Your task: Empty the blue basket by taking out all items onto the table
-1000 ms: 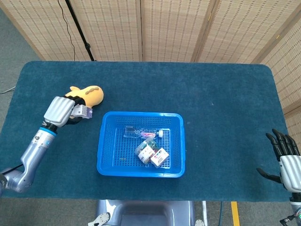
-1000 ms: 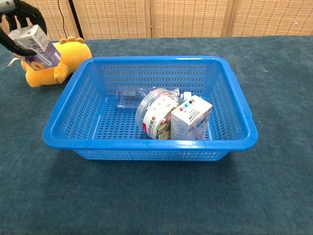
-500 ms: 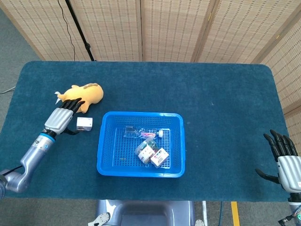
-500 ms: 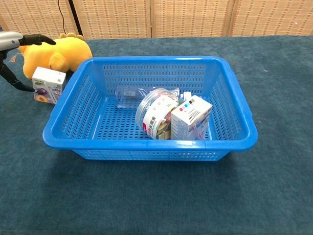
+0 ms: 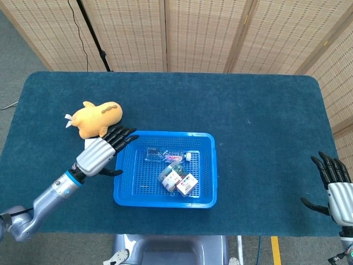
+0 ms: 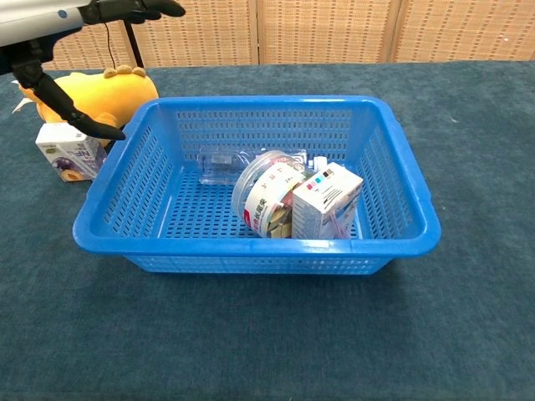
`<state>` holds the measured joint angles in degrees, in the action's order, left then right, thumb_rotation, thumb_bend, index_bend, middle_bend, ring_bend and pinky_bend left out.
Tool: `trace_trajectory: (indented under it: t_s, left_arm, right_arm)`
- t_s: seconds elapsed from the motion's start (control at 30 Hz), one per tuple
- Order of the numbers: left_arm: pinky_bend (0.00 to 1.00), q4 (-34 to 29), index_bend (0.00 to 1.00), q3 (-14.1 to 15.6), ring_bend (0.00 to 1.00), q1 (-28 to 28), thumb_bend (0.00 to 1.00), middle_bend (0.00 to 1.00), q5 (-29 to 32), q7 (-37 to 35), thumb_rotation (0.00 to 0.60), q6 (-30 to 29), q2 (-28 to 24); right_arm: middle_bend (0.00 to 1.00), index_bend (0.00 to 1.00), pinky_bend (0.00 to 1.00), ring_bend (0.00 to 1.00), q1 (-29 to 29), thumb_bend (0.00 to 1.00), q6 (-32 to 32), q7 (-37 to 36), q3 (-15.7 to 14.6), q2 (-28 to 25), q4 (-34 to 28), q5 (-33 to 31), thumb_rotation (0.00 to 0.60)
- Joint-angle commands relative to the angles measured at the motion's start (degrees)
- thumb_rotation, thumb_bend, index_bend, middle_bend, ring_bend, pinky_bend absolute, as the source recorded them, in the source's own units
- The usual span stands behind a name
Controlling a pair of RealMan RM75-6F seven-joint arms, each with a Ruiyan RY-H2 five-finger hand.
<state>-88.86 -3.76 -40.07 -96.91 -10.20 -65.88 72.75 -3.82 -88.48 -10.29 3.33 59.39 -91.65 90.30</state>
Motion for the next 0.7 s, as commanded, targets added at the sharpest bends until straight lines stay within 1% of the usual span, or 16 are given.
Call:
trace_trajectory:
  t_s: [0.03,0.17,0.27,0.37,0.5,0.6,0.7]
  left_arm:
    - [0.09,-5.17,0.0,-1.79,0.0,-3.57,0.04,0.0,2.75,10.8,0.6,5.87,3.5]
    - [0.14,-4.65,0.0,-3.26,0.02,-5.33,0.05,0.0,8.26,18.26,0.6,10.34,7.8]
    - [0.17,-2.15,0.0,-4.24,0.05,-6.83,0.06,0.0,12.87,23.11,0.6,13.46,11.79]
    - [0.17,-0.47,0.01,-5.0,0.06,-7.9,0.07,0.0,15.87,25.83,0.6,14.94,14.37]
    - [0.19,2.15,0.07,-6.0,0.09,-9.1,0.08,0.0,18.55,28.69,0.6,15.55,17.15]
    - [0.21,4.15,0.1,-6.49,0.11,-9.94,0.09,0.02,20.24,30.53,0.6,15.98,18.54]
    - [0.21,5.07,0.12,-6.75,0.13,-10.28,0.1,0.04,21.05,30.72,0.6,15.88,19.03]
  right_arm:
    - [0.0,0.0,0.0,0.0,0.03,0.0,-0.08,-0.55,0.2,-0.12,0.27,-0.31,0.6]
    - [0.0,0.0,0.0,0.0,0.02,0.0,0.02,-1.42,0.31,-0.29,0.66,-0.56,0.6]
    - [0.0,0.0,0.0,0.0,-0.04,0.0,0.06,-1.97,0.46,-0.4,0.91,-0.71,0.6]
    - [0.0,0.0,0.0,0.0,-0.07,0.0,0.15,-2.3,0.53,-0.48,1.02,-0.87,0.6]
    - [0.0,0.0,0.0,0.0,-0.07,0.0,0.21,-2.54,0.63,-0.52,1.12,-1.08,0.6]
    - [0.0,0.0,0.0,0.0,-0.09,0.0,0.33,-2.67,0.74,-0.52,1.23,-1.37,0.6]
    - [0.0,0.0,0.0,0.0,-0.1,0.0,0.48,-2.8,0.89,-0.53,1.35,-1.77,0.6]
